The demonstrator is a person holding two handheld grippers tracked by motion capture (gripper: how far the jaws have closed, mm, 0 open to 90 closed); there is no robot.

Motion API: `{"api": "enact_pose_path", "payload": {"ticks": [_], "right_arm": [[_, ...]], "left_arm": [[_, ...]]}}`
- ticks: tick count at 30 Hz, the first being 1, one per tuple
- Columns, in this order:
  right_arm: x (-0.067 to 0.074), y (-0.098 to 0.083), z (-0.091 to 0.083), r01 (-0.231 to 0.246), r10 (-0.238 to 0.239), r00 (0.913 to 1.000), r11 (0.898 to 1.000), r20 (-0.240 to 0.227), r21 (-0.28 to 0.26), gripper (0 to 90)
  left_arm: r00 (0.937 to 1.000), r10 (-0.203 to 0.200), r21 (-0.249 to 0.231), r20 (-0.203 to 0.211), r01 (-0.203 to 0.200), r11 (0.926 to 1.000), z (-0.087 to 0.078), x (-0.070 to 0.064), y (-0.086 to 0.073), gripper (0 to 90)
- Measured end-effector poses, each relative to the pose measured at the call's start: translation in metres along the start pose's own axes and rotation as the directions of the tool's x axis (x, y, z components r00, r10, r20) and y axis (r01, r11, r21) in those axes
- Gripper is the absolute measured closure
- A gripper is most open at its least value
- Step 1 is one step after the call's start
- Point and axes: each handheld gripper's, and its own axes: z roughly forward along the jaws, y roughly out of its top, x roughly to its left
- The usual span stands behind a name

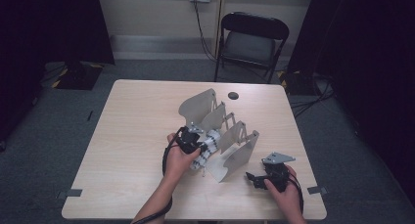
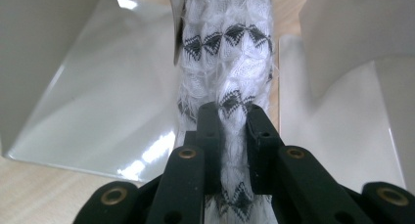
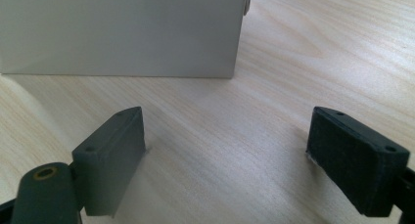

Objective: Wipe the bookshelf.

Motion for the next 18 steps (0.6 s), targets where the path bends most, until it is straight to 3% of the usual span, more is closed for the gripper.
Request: {"api": "enact_pose_path", "payload": {"ticks": [6, 8, 13, 18], "right_arm": [[0.000, 0.000, 0.000, -0.001, 0.001, 1.0000, 1.000, 0.000, 0.001, 13.6], [0.000, 0.000, 0.000, 0.000, 0.000, 1.0000, 1.000, 0.000, 0.000, 13.6], [0.000, 0.000, 0.000, 0.001, -0.001, 1.0000, 1.000, 0.000, 0.000, 13.6], [0.000, 0.000, 0.000, 0.000, 0.000, 1.0000, 1.000, 0.000, 0.000, 13.6]], "left_arm": [[0.9998, -0.011, -0.014, 0.017, 0.012, 0.9998, -0.003, -0.001, -0.002, 79.9], [0.9997, 0.003, -0.025, 0.025, -0.003, 0.9997, -0.009, -0.004, 0.003, 79.9], [0.9987, 0.041, -0.082, 0.030, -0.038, 0.9959, -0.032, -0.012, 0.026, 79.9], [0.9956, 0.092, -0.155, 0.016, -0.088, 0.9839, -0.058, -0.021, 0.055, 79.9]]}}
